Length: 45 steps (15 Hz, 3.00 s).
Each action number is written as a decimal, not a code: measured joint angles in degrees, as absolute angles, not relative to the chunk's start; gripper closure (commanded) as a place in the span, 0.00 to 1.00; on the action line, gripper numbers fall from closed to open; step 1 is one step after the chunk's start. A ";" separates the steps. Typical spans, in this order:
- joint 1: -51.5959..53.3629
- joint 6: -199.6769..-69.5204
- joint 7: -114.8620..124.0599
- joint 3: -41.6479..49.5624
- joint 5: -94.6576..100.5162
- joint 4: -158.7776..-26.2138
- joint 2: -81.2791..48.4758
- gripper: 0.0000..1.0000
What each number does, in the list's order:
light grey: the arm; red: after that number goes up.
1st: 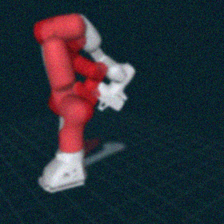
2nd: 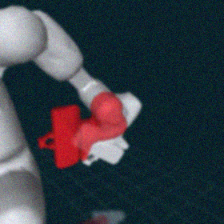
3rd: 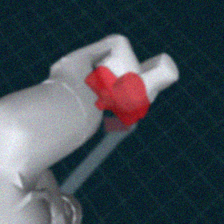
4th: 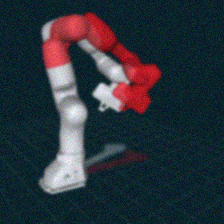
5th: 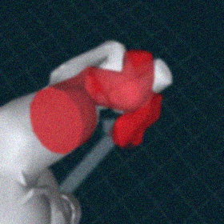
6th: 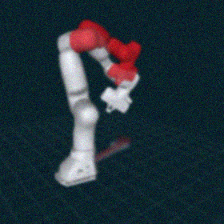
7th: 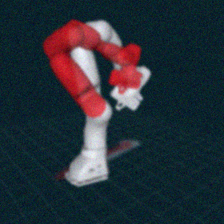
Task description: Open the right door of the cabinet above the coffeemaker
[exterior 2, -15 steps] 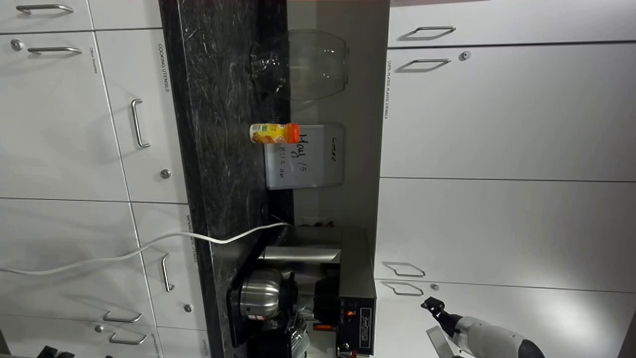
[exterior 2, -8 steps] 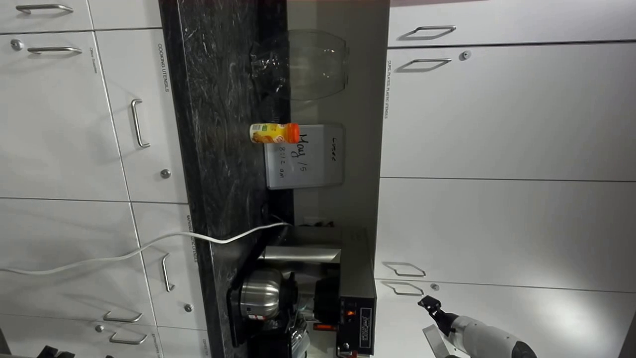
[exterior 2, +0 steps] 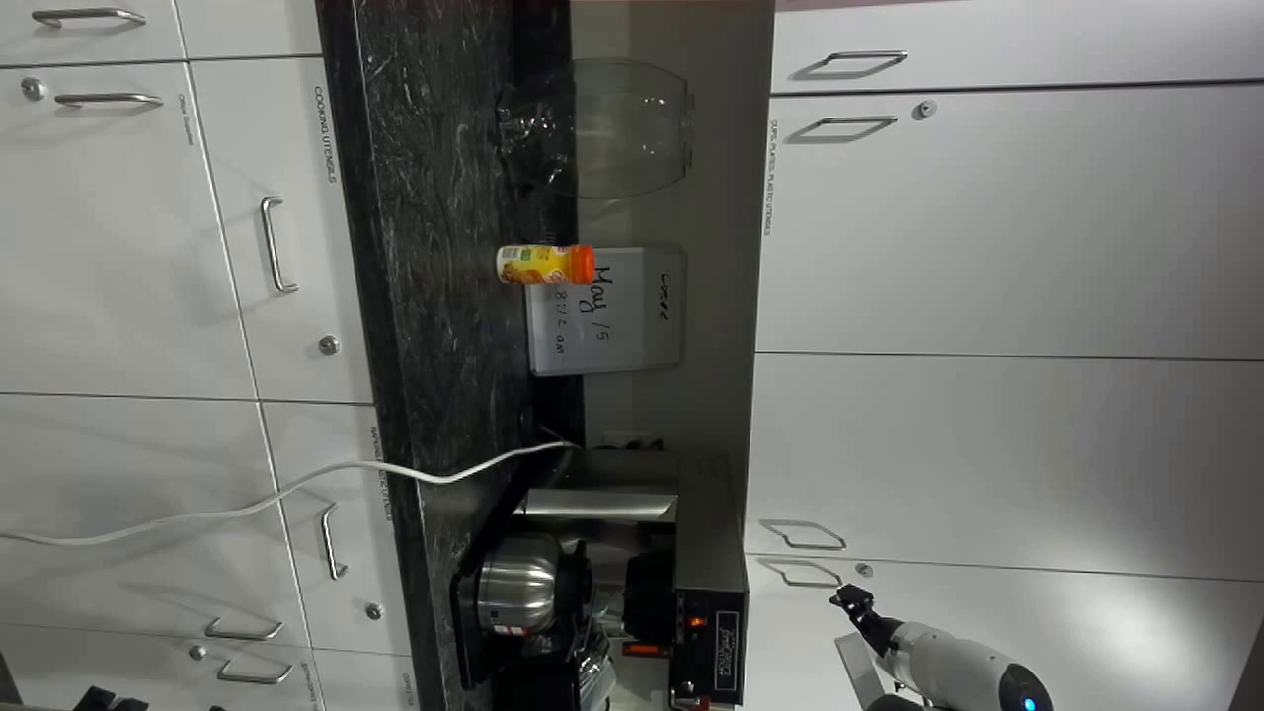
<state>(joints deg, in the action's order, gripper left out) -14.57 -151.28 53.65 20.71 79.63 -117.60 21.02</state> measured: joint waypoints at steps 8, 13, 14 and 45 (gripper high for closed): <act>-15.43 -156.64 57.95 22.16 79.62 -112.28 14.58 0.00; -15.43 -157.88 59.31 22.66 79.34 -109.71 11.86 0.00; -15.43 -157.88 59.50 22.68 79.27 -109.24 11.38 0.00; -13.92 -128.65 59.77 15.18 64.09 -113.53 20.05 0.63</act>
